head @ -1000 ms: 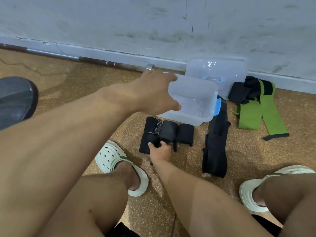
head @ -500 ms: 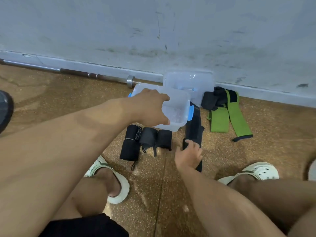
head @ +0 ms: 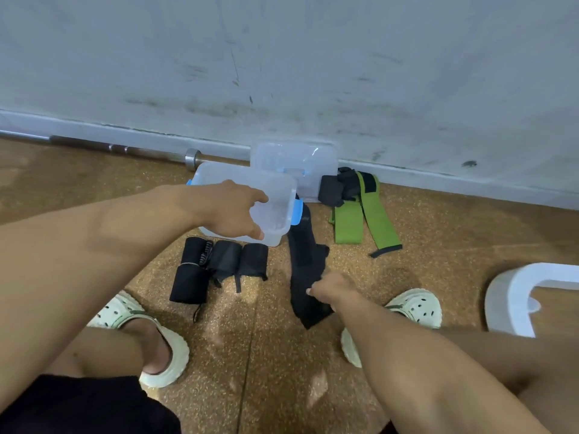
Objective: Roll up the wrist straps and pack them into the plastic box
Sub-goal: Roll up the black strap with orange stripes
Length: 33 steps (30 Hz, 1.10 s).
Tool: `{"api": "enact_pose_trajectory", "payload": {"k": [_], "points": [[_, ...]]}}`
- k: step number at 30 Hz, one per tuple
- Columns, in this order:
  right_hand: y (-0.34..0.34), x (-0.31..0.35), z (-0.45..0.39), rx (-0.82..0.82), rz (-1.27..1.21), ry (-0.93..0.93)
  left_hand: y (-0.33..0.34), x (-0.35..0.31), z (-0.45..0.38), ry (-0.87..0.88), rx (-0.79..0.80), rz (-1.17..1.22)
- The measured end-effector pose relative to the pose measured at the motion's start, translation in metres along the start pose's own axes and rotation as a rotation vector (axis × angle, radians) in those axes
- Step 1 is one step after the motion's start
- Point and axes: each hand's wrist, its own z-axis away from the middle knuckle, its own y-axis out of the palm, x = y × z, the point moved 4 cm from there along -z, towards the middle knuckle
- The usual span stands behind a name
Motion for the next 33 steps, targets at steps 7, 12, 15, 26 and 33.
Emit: {"api": "enact_pose_trajectory", "payload": {"k": [7, 12, 15, 26, 33], "points": [[-0.180, 0.041, 0.083, 0.084, 0.593, -0.252, -0.001, -0.010, 0.017, 0.047, -0.009, 0.082], [-0.241, 0.058, 0.145, 0.012, 0.822, -0.471, -0.003, -0.022, 0.028, 0.101, -0.075, 0.206], [-0.253, 0.064, 0.184, -0.029, 0.622, -0.642, 0.002, -0.032, 0.027, 0.096, -0.078, 0.394], [-0.190, 0.085, 0.257, -0.035, 0.287, -1.088, 0.017, -0.048, 0.029, -0.214, 0.260, 1.644], [-0.170, 0.098, 0.265, -0.177, 0.470, -1.318, 0.001, -0.048, 0.038, -0.134, 0.162, 1.570]]}}
